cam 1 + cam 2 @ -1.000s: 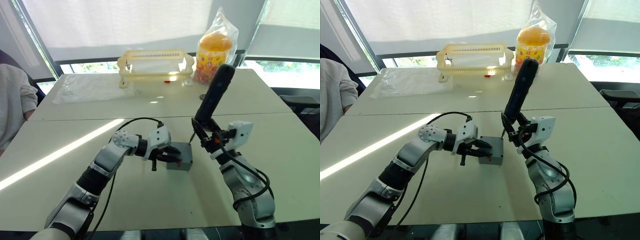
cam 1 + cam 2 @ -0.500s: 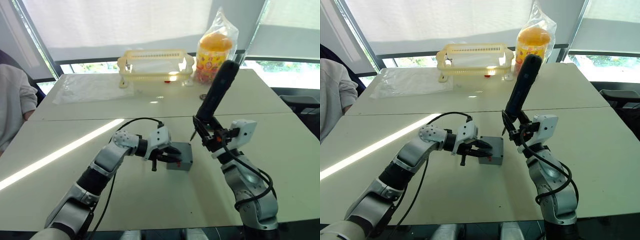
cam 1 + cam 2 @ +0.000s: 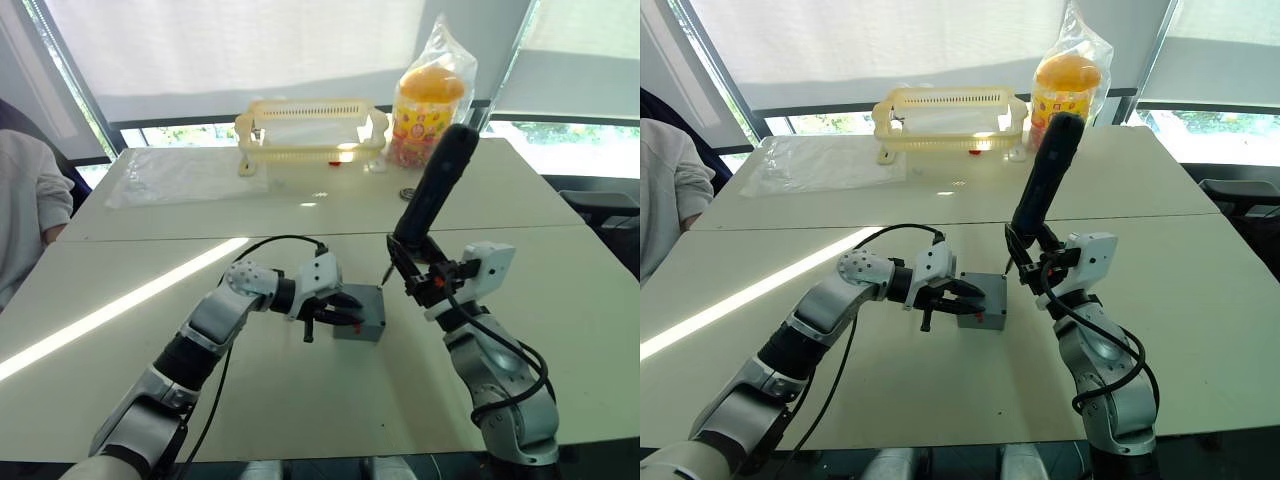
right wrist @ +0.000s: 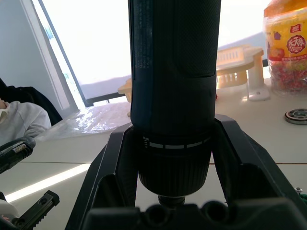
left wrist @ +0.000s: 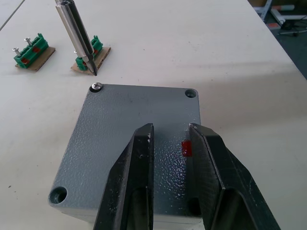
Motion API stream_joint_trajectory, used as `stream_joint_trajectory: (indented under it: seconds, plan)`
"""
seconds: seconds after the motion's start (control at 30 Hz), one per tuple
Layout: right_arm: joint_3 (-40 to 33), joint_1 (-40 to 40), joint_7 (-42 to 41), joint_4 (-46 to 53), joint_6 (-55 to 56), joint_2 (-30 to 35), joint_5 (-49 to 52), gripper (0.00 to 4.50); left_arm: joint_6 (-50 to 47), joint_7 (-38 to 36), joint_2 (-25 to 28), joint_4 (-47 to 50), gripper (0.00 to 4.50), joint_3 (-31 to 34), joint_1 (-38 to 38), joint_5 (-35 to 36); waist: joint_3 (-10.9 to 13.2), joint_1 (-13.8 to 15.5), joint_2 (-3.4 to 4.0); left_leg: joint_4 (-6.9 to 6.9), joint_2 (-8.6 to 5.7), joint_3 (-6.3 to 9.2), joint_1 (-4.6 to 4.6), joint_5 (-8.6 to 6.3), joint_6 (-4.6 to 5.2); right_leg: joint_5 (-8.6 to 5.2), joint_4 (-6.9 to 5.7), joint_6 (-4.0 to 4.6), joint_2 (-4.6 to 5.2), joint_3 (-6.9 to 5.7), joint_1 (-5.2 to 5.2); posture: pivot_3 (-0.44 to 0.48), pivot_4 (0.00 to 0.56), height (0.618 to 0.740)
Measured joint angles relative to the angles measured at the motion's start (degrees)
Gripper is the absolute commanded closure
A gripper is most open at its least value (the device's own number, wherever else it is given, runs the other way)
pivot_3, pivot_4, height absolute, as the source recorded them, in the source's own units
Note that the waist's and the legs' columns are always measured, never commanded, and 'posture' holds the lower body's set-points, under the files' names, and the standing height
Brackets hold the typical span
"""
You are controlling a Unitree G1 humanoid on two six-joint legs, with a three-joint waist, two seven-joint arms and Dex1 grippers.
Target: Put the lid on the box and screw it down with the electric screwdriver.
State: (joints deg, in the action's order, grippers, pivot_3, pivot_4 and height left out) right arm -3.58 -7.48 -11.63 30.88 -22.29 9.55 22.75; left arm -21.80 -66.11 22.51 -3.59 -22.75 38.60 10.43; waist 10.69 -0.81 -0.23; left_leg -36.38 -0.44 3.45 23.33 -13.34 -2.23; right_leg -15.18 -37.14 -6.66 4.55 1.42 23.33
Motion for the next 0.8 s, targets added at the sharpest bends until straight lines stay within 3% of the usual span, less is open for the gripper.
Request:
stream_joint_trajectory:
  seconds: [0.8]
  plan:
    - [0.8, 0.0, -0.4, -3.0, 3.0, -1.0, -1.7, 2.75, -0.1, 0.0, 0.1, 0.1, 3.37, 0.1, 0.0, 0.0, 0.0, 0.0, 0.00, 0.00, 0.00, 0.00, -0.01, 0.00, 0.00, 0.00, 0.00, 0.00, 0.00, 0.00, 0.00, 0.000, 0.150, 0.740]
